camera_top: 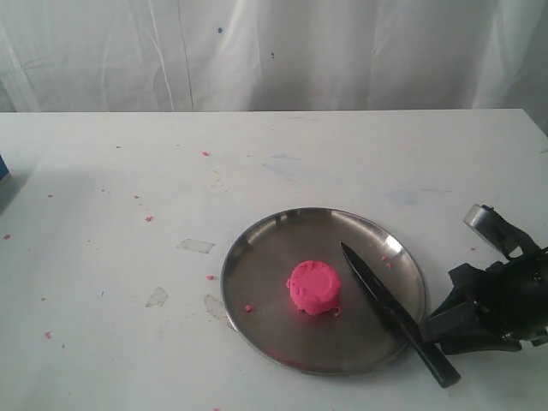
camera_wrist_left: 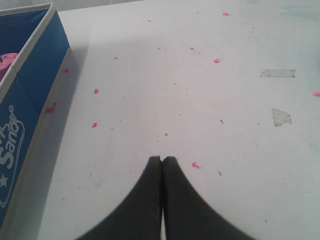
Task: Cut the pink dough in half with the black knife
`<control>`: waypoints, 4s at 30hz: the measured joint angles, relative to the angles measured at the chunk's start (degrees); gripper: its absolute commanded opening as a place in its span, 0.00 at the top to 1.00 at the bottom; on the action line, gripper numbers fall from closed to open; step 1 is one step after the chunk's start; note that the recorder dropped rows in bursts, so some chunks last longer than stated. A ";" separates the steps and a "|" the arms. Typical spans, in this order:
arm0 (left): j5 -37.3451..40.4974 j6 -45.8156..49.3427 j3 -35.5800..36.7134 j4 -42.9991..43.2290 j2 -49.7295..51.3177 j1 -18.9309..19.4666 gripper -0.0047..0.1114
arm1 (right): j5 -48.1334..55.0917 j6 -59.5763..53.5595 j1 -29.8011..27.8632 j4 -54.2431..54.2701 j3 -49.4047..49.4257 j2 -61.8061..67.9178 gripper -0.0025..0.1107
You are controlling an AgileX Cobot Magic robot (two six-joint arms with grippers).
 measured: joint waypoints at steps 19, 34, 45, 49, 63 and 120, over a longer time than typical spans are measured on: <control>0.00 0.00 0.00 0.00 0.00 0.00 0.96 | -1.79 2.11 0.13 -0.88 3.14 0.64 0.65; 0.00 0.00 0.00 0.00 0.00 0.00 0.96 | -2.77 2.11 2.37 -0.32 3.14 2.48 0.65; 0.00 0.00 0.00 0.00 0.00 0.00 0.96 | -3.49 2.11 2.37 2.95 3.14 2.48 0.66; 0.00 0.00 0.00 0.00 0.00 0.00 0.96 | -3.49 2.11 2.37 3.15 3.14 2.48 0.66; 0.00 0.00 0.00 0.00 0.00 0.00 0.96 | -1.67 2.11 2.37 3.15 3.14 2.48 0.92; -4.21 -2.26 0.00 -2.71 0.00 0.00 0.96 | 0.93 -2.53 12.58 19.22 -1.95 -20.38 0.98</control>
